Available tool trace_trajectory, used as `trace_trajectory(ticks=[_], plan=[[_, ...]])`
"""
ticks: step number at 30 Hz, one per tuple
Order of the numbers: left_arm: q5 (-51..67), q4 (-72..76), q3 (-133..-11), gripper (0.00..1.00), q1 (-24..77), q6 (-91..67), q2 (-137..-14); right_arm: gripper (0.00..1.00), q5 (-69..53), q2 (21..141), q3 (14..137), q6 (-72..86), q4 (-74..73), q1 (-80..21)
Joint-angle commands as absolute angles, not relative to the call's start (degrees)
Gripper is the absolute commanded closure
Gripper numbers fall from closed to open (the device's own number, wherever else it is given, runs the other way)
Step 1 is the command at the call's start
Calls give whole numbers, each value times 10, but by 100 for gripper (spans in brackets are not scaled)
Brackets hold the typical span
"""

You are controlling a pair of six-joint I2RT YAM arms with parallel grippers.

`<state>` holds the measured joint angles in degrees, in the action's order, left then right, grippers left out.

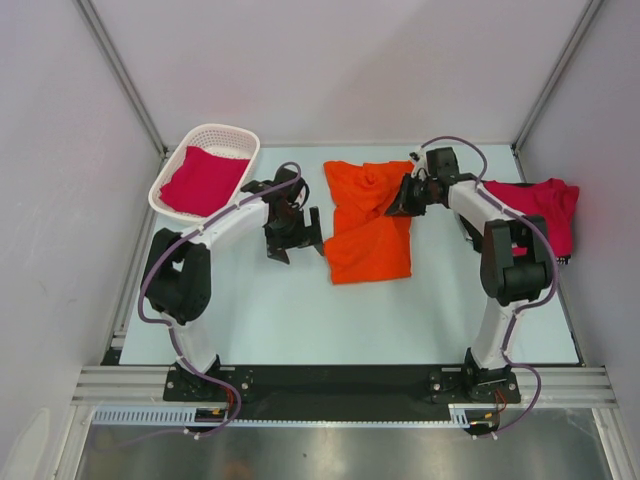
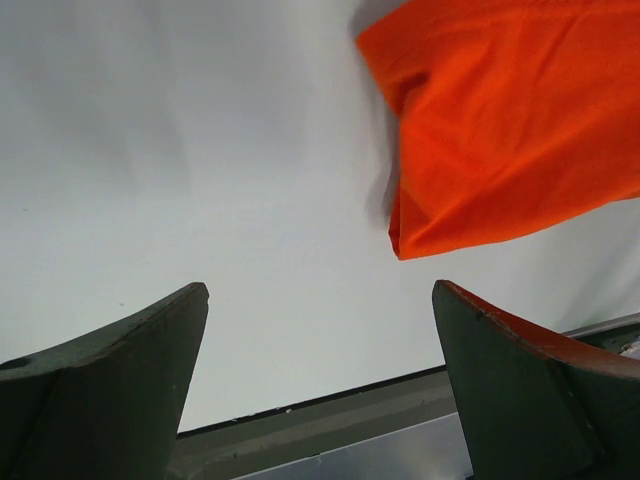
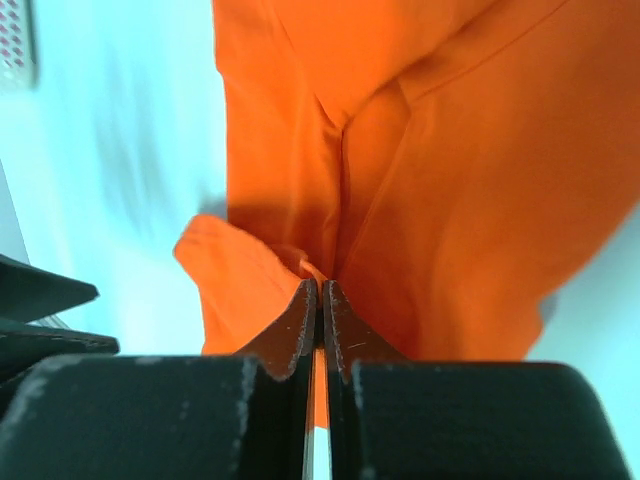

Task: Fold and stack the t-shirts
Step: Fold the folded rectangular tshirt in 1/3 of the way

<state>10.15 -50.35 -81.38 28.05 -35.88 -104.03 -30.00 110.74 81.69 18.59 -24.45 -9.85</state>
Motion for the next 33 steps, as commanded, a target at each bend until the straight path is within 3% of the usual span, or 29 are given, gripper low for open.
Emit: trace_trajectory(ticks=[1, 12, 15, 16, 18, 19, 33], plan=[[95, -503, -808, 0, 276, -346, -1031, 100, -278, 1064, 801, 193, -213, -80], [93, -504, -802, 0, 276, -346, -1023, 97, -216, 1142, 806, 207, -306, -65], [98, -496, -807, 0, 276, -348, -1020, 63, -183, 1159, 824, 212, -336, -67], [100, -491, -809, 0, 275, -349, -1020, 43, -174, 1155, 824, 214, -337, -67], [116, -479, -811, 0, 276, -354, -1022, 24, -139, 1130, 823, 224, -339, -69], [120, -472, -812, 0, 276, -356, -1025, 1, -132, 1122, 824, 225, -341, -71], [220, -335, -853, 3, 299, -403, -1149, 0, -138, 1039, 800, 226, -346, -66]])
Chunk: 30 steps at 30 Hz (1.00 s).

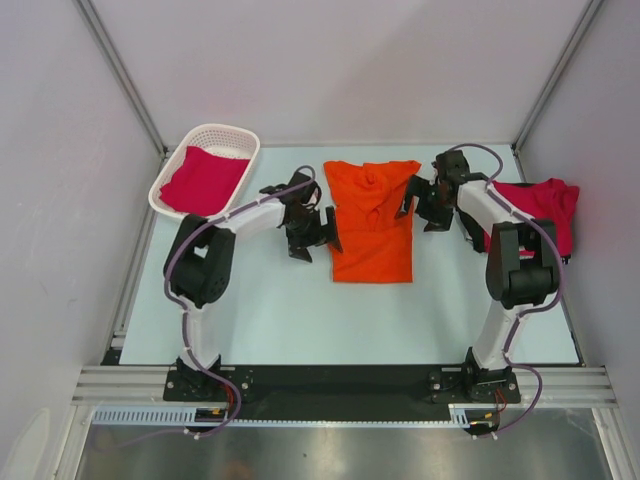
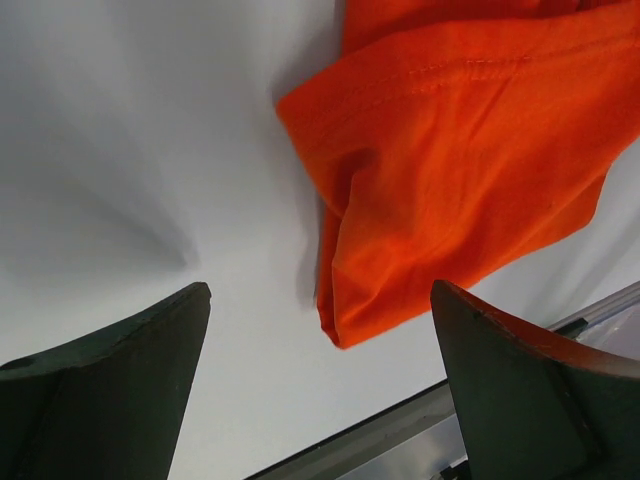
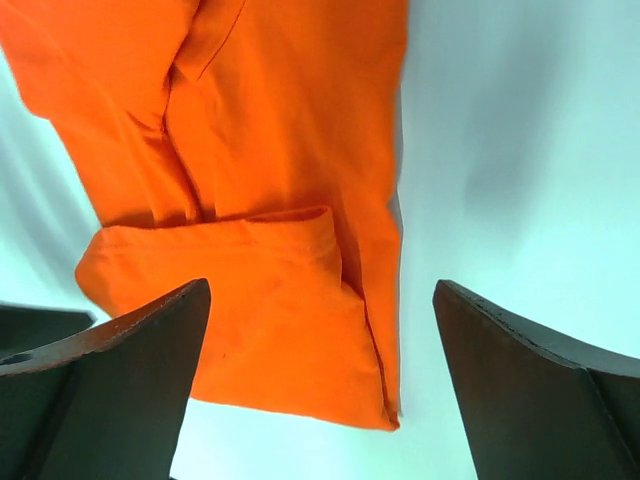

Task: Fold and stack the t-shirts
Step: Fold the folded rectangular tshirt in 1/3 of the way

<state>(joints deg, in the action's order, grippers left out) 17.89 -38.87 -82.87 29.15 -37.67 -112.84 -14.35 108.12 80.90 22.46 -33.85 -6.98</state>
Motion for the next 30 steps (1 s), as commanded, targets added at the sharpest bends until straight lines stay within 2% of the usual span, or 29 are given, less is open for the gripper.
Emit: trace_trajectory(ticks=[1, 5, 8, 11, 12, 14, 15, 24, 30], plan=[[221, -330, -859, 4, 301, -403, -1158, 0, -139, 1035, 795, 225, -346, -64], [222, -321, -887, 8, 308, -402, -1187, 0, -143, 1026, 789, 222, -351, -60], [219, -316, -911, 16, 311, -403, -1202, 0, -150, 1024, 786, 218, -355, -58], [214, -301, -934, 30, 315, -403, -1213, 0, -154, 1024, 781, 216, -356, -57], [221, -300, -942, 48, 316, -401, -1218, 0, -154, 1023, 780, 216, -356, -58], [228, -304, -971, 73, 318, -401, -1236, 0, -156, 1022, 777, 215, -355, -58], [231, -308, -983, 99, 319, -402, -1240, 1, -157, 1022, 776, 215, -355, -57], [226, -297, -991, 100, 337, -391, -1228, 0, -168, 1024, 766, 213, -352, -56], [191, -375, -1009, 100, 336, -404, -1277, 0, -158, 1023, 766, 214, -360, -57]])
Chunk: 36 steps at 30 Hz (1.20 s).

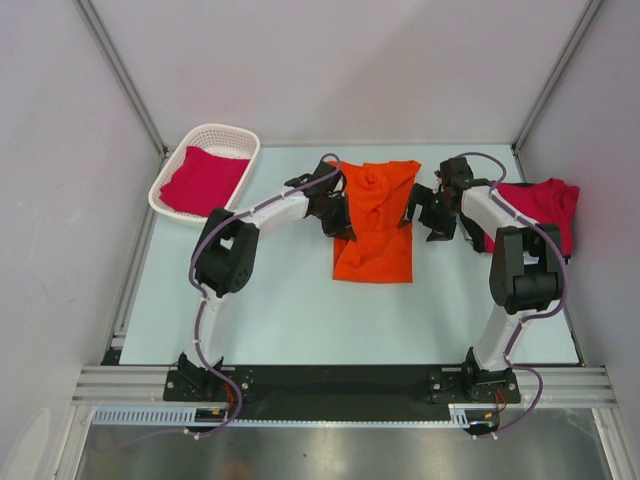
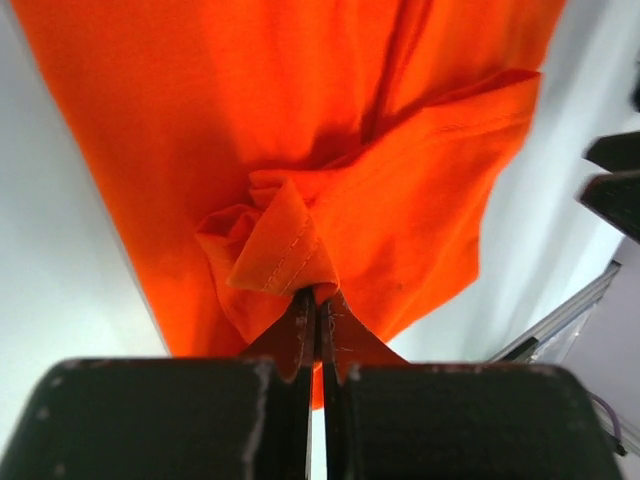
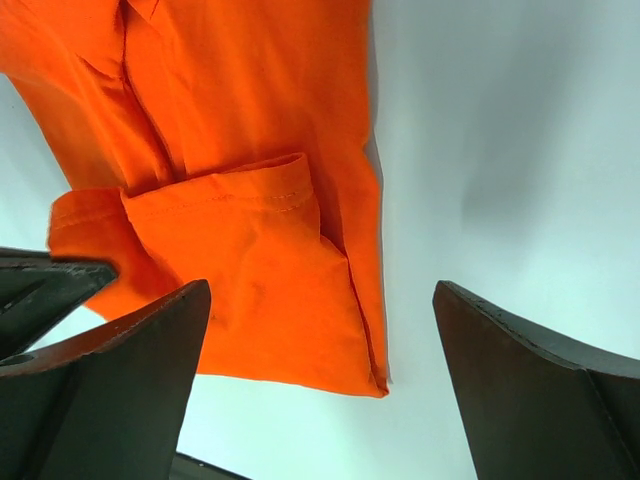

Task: Fold and stack the t-shirts
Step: Fold the folded rectangular tshirt in 1/3 of the way, then grab one side of the 2/3 rectangular tshirt with both arms

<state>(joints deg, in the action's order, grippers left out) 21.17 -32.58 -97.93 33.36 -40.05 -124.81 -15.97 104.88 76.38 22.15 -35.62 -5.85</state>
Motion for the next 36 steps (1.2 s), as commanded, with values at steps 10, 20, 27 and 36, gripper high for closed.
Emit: trace_trajectory(ticks=[10, 20, 27, 36], plan=[[107, -439, -1017, 19, 321, -399, -1259, 0, -127, 947, 730, 204, -371, -64], [138, -413, -960, 0, 313, -350, -1128, 0, -164, 880, 652, 213, -390, -62], [174, -368, -821, 0, 305, -366, -1088, 2, -206, 850, 563, 236, -376, -57], [226, -260, -717, 2, 308, -399, -1092, 11, -278, 866, 460, 321, -230, -49]])
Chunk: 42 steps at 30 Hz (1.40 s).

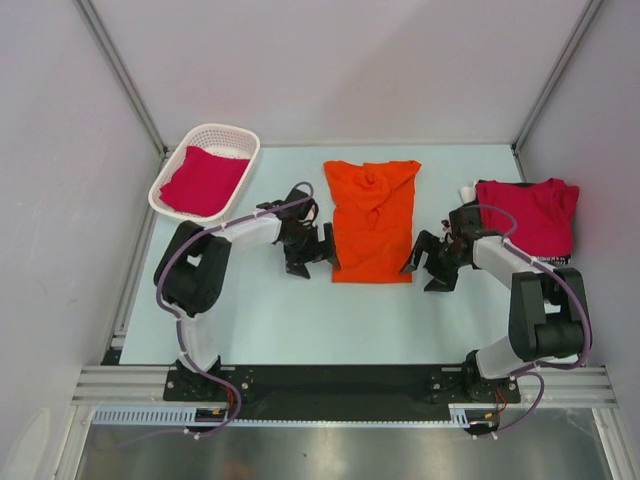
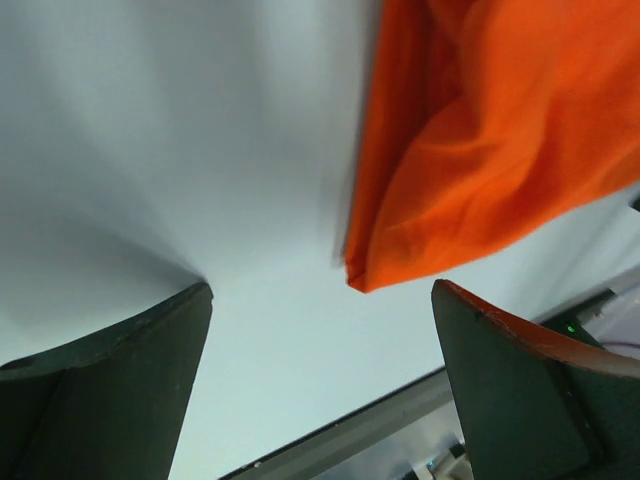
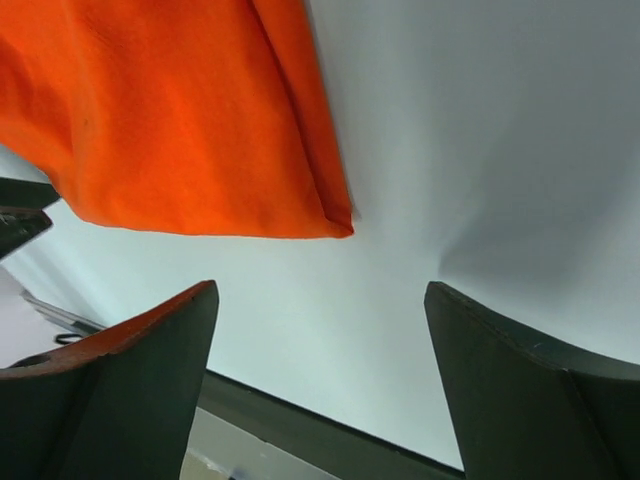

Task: Fold and stack the t-shirts
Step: Grab one side of the 2/3 rectangular tshirt with both arms

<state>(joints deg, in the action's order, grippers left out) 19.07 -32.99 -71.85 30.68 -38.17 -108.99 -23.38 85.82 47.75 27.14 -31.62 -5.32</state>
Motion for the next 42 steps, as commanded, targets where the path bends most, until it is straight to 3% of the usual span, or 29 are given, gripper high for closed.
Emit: trace_trajectory(ticks=[1, 9, 12, 13, 14, 15, 16, 17, 19, 34, 42], plan=[[228, -258, -719, 2, 311, -401, -1097, 12, -285, 874, 458, 326, -206, -50], [262, -247, -778, 3, 331, -410, -1170, 23, -308, 954, 507, 335, -177, -59], [275, -249, -798, 8, 341, -415, -1194, 33, -316, 983, 533, 330, -191, -61], [278, -250, -802, 15, 346, -416, -1201, 38, -316, 990, 540, 330, -203, -61], [286, -256, -811, 24, 349, -417, -1211, 50, -324, 1004, 553, 328, -207, -61], [289, -260, -816, 38, 353, -414, -1217, 59, -330, 1009, 557, 327, -210, -62], [289, -268, -822, 85, 354, -412, -1223, 68, -335, 1014, 563, 328, -220, -62], [285, -292, -833, 100, 355, -410, -1233, 87, -342, 1018, 572, 328, -224, -61], [279, -308, -838, 100, 355, -398, -1235, 100, -349, 1020, 579, 323, -241, -61], [252, -381, -734, 100, 354, -367, -1111, 100, -325, 953, 545, 232, -409, -62], [213, -468, -901, 100, 352, -340, -1087, 100, -358, 917, 634, 242, -389, -53]])
